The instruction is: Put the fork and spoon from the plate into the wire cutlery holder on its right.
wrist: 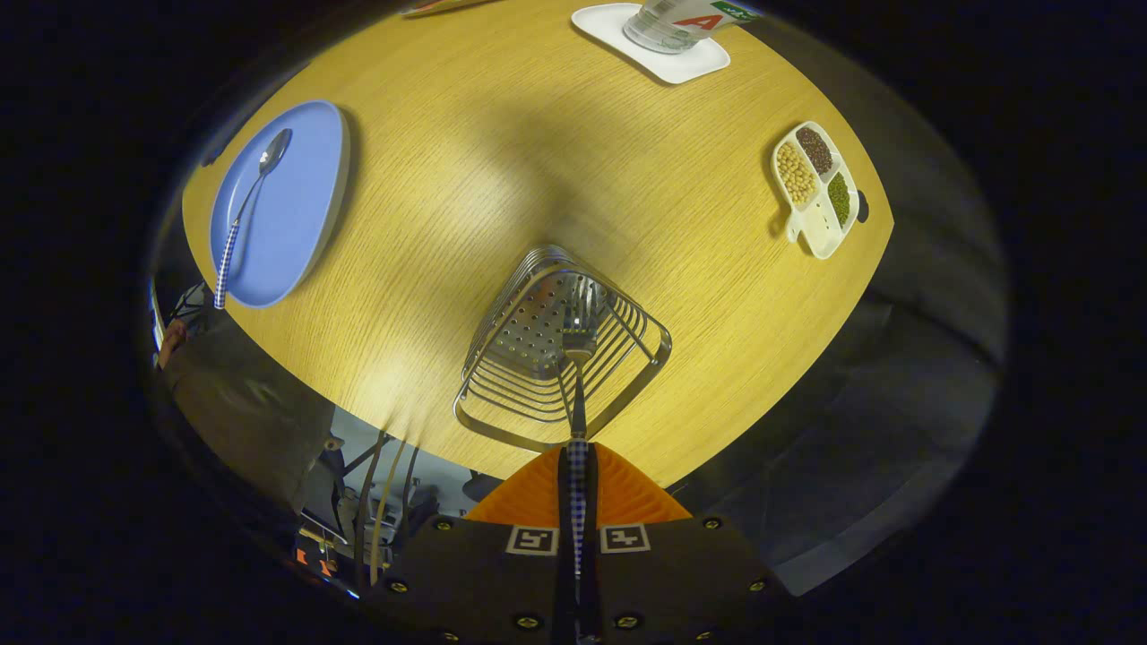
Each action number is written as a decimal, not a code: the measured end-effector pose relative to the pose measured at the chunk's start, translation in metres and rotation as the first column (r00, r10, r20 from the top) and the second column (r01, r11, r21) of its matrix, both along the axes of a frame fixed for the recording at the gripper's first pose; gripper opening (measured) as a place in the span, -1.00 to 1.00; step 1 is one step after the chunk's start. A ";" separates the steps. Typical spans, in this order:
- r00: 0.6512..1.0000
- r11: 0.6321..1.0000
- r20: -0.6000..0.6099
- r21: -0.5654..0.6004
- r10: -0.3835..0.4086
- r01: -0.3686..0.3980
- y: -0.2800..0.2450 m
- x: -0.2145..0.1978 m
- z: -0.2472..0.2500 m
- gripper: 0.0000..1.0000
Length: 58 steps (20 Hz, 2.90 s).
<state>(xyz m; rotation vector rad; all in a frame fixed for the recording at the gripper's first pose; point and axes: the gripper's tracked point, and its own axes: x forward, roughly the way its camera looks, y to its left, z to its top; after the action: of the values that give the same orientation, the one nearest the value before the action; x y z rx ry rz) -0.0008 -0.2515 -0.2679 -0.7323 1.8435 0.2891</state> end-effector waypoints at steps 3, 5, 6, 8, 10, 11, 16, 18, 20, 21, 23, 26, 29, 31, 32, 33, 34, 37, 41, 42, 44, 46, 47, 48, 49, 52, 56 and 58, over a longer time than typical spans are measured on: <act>1.000 1.000 -0.016 0.008 -0.013 0.013 0.005 0.005 -0.002 -0.88; 0.999 0.999 -0.012 0.002 -0.039 0.039 0.005 0.006 -0.002 -0.83; 0.998 0.998 -0.010 0.005 -0.055 0.055 0.005 0.005 -0.002 -0.83; 0.997 0.997 -0.005 0.013 -0.081 0.081 0.003 0.003 0.000 -0.80; 0.995 0.995 0.018 0.024 -0.100 0.100 0.001 0.004 0.007 -0.79; 0.992 0.992 0.032 0.043 -0.121 0.119 0.003 0.004 0.011 -0.61; 0.966 0.983 0.188 0.081 -0.177 0.164 -0.001 0.014 0.036 -0.39; 0.950 0.980 0.249 0.107 -0.188 0.166 0.008 0.012 0.051 -0.39; 0.945 0.978 0.270 0.145 -0.184 0.149 0.027 0.003 0.065 -0.39; 0.944 0.978 0.276 0.157 -0.180 0.141 0.035 -0.001 0.071 -0.39; 0.942 0.975 0.285 0.185 -0.176 0.126 0.054 -0.010 0.081 -0.39; 0.936 0.964 0.297 0.239 -0.190 0.119 0.084 -0.020 0.084 -0.39; 0.935 0.950 0.290 0.290 -0.202 0.116 0.115 -0.031 0.084 -0.39; 0.943 0.946 0.275 0.310 -0.187 0.097 0.133 -0.038 0.079 -0.40; 0.946 0.941 0.267 0.328 -0.183 0.090 0.143 -0.040 0.075 -0.39; 0.947 0.938 0.263 0.336 -0.183 0.088 0.151 -0.042 0.069 -0.39; 0.951 0.938 0.254 0.336 -0.178 0.086 0.158 -0.044 0.065 -0.39; 0.956 0.931 0.234 0.355 -0.176 0.085 0.177 -0.051 0.052 -0.39; 0.960 0.919 0.218 0.386 -0.173 0.077 0.206 -0.060 0.043 -0.39; 0.962 0.918 0.216 0.391 -0.168 0.073 0.213 -0.063 0.041 -0.39; 0.963 0.912 0.212 0.403 -0.168 0.071 0.227 -0.066 0.036 -0.39; 0.964 0.905 0.198 0.419 -0.175 0.079 0.246 -0.069 0.031 -0.39; 0.966 0.903 0.188 0.423 -0.175 0.082 0.254 -0.072 0.027 -0.39; 0.970 0.899 0.176 0.431 -0.171 0.080 0.261 -0.076 0.022 -0.40; 0.973 0.896 0.163 0.436 -0.166 0.080 0.266 -0.080 0.019 -0.39; 0.975 0.890 0.144 0.446 -0.171 0.090 0.278 -0.086 0.013 -0.39; 0.973 0.889 0.141 0.447 -0.181 0.100 0.287 -0.086 0.003 -0.39; 0.972 0.887 0.142 0.449 -0.188 0.106 0.292 -0.083 0.001 -0.39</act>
<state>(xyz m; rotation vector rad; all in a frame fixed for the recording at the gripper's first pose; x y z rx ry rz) -0.0841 0.0404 -0.2672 -0.2898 1.5699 0.5024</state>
